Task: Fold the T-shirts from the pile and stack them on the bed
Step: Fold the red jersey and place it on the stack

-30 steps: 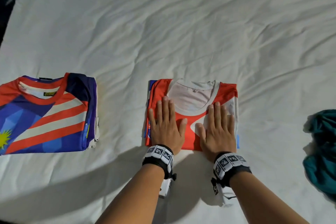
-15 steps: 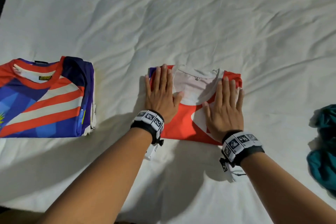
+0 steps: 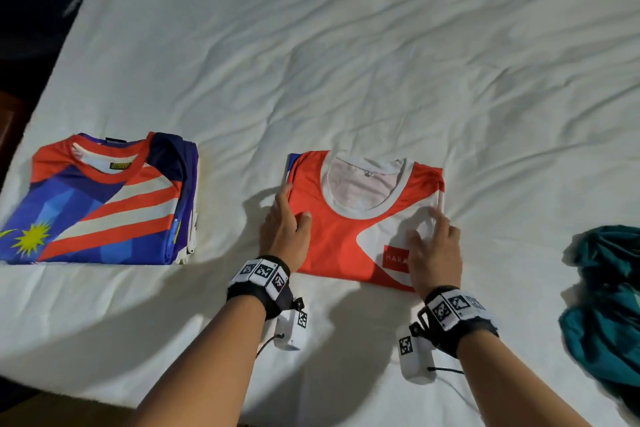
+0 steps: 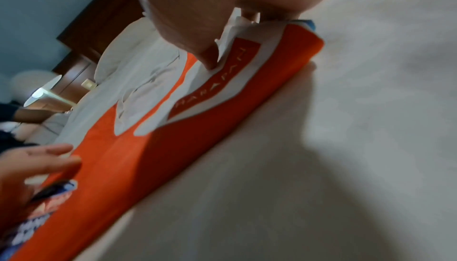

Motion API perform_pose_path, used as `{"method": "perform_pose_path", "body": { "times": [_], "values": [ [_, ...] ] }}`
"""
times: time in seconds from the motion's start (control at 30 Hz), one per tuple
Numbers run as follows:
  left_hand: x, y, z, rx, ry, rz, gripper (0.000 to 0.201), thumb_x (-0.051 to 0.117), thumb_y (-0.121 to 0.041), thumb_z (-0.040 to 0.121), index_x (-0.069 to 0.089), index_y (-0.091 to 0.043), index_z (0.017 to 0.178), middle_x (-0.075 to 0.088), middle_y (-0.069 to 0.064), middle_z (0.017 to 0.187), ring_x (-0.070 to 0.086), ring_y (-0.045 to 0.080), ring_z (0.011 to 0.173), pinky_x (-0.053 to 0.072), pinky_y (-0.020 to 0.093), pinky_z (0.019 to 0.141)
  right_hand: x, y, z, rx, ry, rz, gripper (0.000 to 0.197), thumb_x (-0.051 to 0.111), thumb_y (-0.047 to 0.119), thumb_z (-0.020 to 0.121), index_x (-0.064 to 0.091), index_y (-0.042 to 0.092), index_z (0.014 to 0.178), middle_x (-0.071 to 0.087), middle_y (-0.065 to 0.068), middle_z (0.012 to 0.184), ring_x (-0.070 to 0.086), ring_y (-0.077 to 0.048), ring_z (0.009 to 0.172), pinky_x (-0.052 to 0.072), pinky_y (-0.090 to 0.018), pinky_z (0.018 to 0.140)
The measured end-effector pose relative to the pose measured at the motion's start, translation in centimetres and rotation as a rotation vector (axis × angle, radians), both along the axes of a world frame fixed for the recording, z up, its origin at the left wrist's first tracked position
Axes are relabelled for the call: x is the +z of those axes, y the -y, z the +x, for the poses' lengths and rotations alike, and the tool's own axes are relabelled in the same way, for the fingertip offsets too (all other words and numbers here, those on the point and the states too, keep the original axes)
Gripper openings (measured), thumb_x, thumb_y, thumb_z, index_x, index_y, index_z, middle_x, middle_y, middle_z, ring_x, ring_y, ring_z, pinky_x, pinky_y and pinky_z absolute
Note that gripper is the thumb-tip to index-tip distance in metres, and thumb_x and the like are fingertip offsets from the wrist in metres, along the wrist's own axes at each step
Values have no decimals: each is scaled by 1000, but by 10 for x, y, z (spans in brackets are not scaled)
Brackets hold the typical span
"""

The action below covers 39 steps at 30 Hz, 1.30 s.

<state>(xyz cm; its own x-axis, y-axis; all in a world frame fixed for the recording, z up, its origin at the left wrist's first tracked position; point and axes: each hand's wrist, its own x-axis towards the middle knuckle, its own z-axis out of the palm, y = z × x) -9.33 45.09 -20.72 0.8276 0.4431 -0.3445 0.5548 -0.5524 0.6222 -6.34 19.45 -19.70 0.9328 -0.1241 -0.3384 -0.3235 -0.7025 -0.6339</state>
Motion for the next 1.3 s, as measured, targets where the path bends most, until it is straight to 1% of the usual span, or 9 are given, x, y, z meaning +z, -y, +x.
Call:
{"method": "perform_pose_path", "body": {
  "times": [0.1, 0.23, 0.37, 0.63, 0.83, 1.0, 1.13, 1.2, 1.3],
  "values": [
    [15, -1, 5, -23, -5, -97, 40, 55, -20, 90, 47, -39, 125, 68, 1, 105, 64, 24, 79, 54, 39, 79, 8, -4, 2, -6, -62, 59, 46, 52, 7, 96, 51, 27, 138, 54, -12, 128, 58, -35, 99, 40, -32, 83],
    [37, -16, 7, 17, 97, -266, 25, 64, -2, 87, 63, -26, 96, 70, -4, 97, 65, 15, 86, 55, 35, 84, 36, -16, -4, -74, -27, 98, 55, 50, -5, 93, 53, 18, 143, 54, -7, 139, 56, -29, 122, 37, -25, 92],
    [80, -44, 8, -9, 134, -322, 20, 65, -3, 89, 68, -21, 96, 70, -8, 104, 64, 4, 90, 49, 21, 80, 86, -44, -15, -111, 42, 137, 57, 47, -7, 93, 54, 17, 143, 54, -6, 138, 55, -24, 123, 37, -23, 94],
    [170, -170, -18, 11, 251, -401, 18, 67, -5, 90, 69, -21, 99, 70, -7, 107, 68, 13, 93, 56, 25, 75, 174, -161, -37, -112, 144, 205, 55, 47, -6, 95, 53, 18, 144, 55, -3, 134, 50, -11, 110, 38, -22, 92],
    [194, -311, -54, 111, 320, -379, 20, 67, 2, 88, 70, -16, 98, 70, -1, 102, 67, 12, 90, 53, 23, 76, 181, -294, -46, -37, 139, 293, 54, 46, -6, 95, 54, 17, 143, 51, 5, 124, 51, -5, 90, 37, 4, 66],
    [178, -414, -77, 223, 278, -350, 19, 68, -4, 91, 70, -19, 102, 71, 3, 109, 68, 14, 92, 53, 23, 75, 160, -389, -45, 43, 102, 355, 54, 51, -5, 94, 54, 19, 143, 53, 6, 125, 56, -9, 102, 43, -3, 78],
    [132, -461, -103, 309, -17, -395, 37, 76, -26, 88, 56, -26, 120, 67, 14, 117, 69, 24, 95, 58, 39, 87, 125, -421, -58, 74, -111, 273, 61, 62, 13, 95, 40, 22, 151, 57, -6, 140, 58, -25, 123, 49, -39, 103],
    [119, -464, -116, 360, -89, -456, 49, 79, -19, 85, 50, -25, 124, 68, 21, 117, 71, 34, 98, 59, 50, 90, 115, -422, -69, 82, -159, 207, 69, 68, 19, 93, 34, 18, 153, 56, -10, 141, 56, -28, 126, 46, -34, 100],
    [117, -461, -126, 402, -62, -443, 57, 74, -1, 87, 47, -20, 134, 67, 17, 110, 72, 32, 94, 61, 46, 84, 115, -421, -77, 49, -126, 193, 73, 72, 14, 90, 34, 19, 152, 57, -9, 135, 58, -26, 120, 42, -27, 87]
  ]
}}
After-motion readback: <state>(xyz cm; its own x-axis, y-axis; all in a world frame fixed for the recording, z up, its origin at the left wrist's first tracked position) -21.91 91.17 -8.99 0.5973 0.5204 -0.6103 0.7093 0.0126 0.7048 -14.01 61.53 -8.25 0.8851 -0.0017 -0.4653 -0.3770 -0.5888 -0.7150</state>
